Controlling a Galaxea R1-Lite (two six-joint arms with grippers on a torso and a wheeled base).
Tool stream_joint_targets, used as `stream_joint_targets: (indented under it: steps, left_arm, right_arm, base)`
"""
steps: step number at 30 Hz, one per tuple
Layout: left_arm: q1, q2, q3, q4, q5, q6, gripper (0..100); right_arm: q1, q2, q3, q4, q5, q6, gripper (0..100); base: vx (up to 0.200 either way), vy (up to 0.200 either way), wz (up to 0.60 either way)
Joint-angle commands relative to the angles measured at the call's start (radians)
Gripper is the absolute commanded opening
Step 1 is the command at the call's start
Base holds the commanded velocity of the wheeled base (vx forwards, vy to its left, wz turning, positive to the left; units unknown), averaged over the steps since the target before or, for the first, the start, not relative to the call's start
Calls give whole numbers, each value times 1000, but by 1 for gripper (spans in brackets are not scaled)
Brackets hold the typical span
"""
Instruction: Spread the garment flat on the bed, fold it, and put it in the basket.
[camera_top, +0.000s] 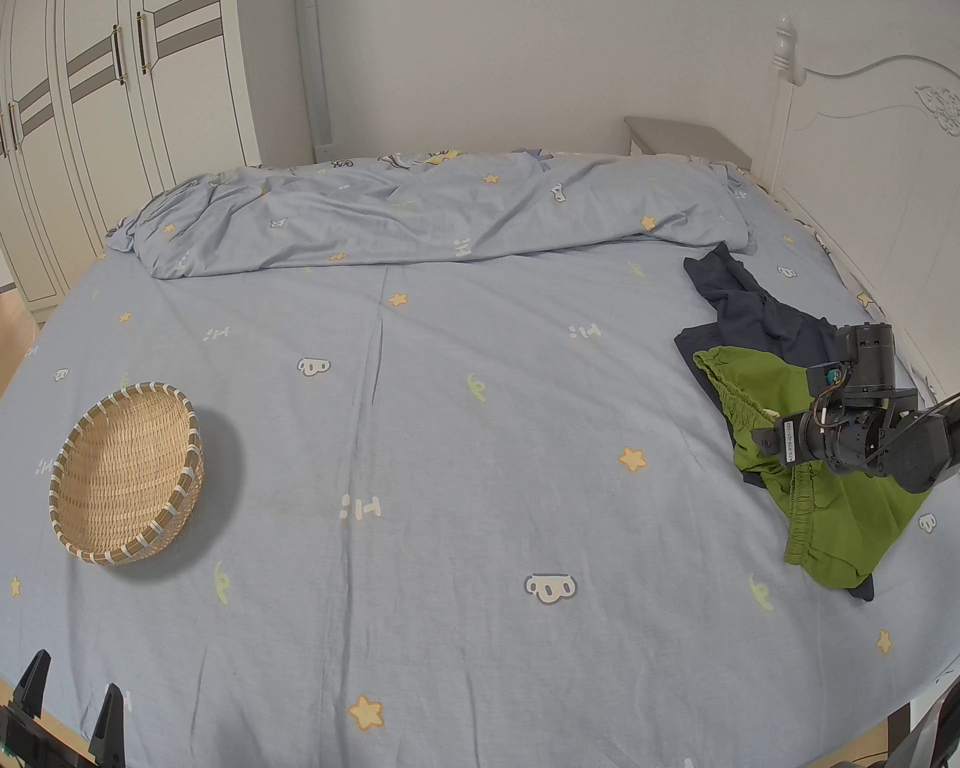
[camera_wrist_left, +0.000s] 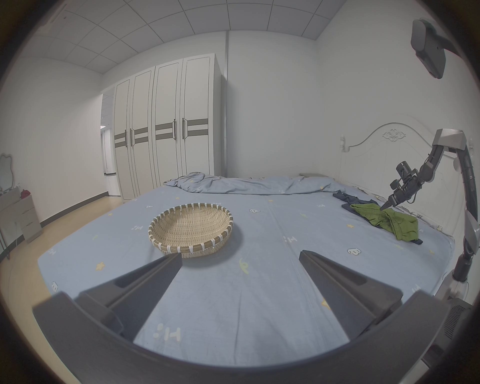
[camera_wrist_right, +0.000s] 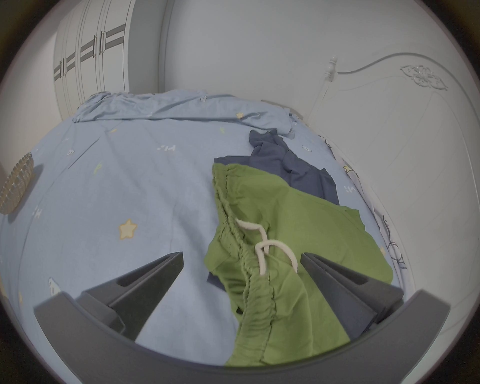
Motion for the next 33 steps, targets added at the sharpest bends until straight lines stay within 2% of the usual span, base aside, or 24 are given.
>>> stream_joint_targets:
  steps: [1,18,19,33]
  left_arm:
    - [0,-16,5,0,1,0,100]
    - [0,-16,5,0,1,0,100]
    - [0,-16,5,0,1,0,100]
    - [0,-16,5,0,1,0,100]
  right_arm:
    - [-19,59,-17,-27,7,0,100]
    - [-12,135,-81,-32,10,7,100]
    - [-12,141,-82,-32,10,7,0]
    - [-9,177,-98,-32,8,12,0]
  base:
    - [0,0,0]
    - [0,0,0]
    - [0,0,0]
    - [0,0,0]
